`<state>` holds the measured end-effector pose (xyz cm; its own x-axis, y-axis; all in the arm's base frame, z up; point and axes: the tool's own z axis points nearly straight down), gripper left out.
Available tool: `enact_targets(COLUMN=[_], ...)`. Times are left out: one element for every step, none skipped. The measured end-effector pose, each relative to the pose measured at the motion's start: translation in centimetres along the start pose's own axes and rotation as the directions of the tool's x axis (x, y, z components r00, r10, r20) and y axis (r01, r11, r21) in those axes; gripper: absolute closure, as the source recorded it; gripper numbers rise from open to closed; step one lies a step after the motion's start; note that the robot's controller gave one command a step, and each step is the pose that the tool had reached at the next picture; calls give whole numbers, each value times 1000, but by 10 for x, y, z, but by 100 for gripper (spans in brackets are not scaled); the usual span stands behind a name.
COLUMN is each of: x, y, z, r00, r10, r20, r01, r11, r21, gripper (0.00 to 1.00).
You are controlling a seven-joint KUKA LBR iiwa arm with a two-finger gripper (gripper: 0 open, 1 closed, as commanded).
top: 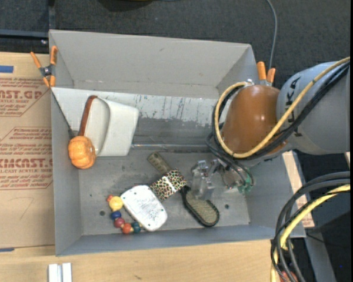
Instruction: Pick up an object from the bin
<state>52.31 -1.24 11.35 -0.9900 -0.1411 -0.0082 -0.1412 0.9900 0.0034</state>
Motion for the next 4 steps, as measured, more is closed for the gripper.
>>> enact_targets(x=[0,5,-11,-11], y=[0,18,57,57], z=[0,6,5,5], r00=[1000,1000,997,997], r10=[0,-3,-73,-72], r20=[0,5,6,6], r01=[0,3,73,72], r11=[1000,1000,997,997], r21=[0,4,3,3], gripper=[100,100,100,100])
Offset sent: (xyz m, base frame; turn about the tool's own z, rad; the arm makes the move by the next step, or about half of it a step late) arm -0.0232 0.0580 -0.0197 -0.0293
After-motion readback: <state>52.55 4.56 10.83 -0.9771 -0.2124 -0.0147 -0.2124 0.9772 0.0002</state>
